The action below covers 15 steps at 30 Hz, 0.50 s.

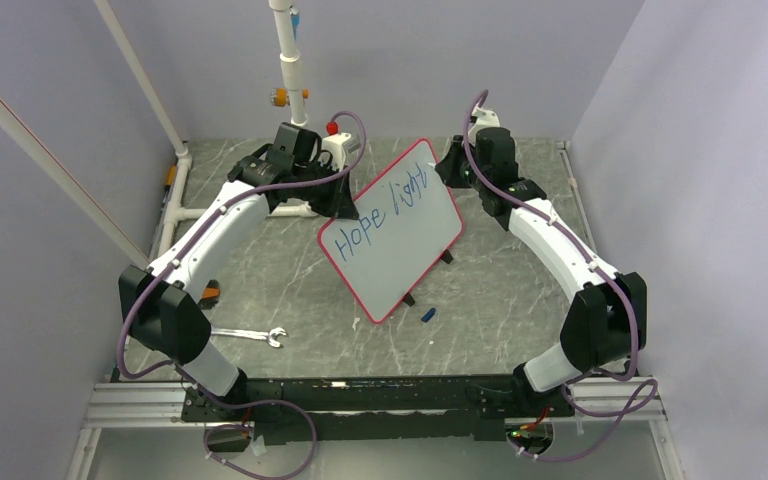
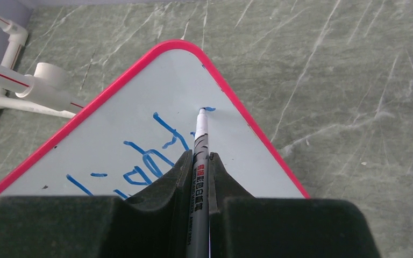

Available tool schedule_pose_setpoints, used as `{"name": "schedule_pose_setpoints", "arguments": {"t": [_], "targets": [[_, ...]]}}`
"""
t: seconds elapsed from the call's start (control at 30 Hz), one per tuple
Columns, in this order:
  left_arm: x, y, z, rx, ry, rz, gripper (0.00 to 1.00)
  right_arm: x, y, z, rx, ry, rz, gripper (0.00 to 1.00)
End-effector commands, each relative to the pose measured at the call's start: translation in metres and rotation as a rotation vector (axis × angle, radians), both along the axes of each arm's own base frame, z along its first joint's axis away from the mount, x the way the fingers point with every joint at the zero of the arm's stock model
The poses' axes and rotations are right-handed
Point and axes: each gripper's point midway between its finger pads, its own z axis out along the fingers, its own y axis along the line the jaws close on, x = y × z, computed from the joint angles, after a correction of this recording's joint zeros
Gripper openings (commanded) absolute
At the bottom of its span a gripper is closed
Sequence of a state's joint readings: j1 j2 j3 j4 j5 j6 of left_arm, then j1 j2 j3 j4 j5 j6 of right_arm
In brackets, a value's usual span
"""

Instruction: Write a sentence on the whiteboard

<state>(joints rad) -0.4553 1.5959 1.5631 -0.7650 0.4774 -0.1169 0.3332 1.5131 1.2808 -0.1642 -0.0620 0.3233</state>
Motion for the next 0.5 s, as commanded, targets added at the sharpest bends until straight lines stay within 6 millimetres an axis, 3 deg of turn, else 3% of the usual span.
{"name": "schedule_pose_setpoints", "arguments": {"t": [0.0, 0.47], "targets": [[0.019, 0.024, -0.019, 0.178, -0.118, 0.005, 0.0, 0.007, 0.013, 0.028, 0.067, -0.065, 0.044, 0.0], [0.019, 0.026, -0.018, 0.187, -0.124, 0.01, 0.0, -0.009, 0.014, -0.005, 0.08, 0.008, 0.061, 0.0]]}}
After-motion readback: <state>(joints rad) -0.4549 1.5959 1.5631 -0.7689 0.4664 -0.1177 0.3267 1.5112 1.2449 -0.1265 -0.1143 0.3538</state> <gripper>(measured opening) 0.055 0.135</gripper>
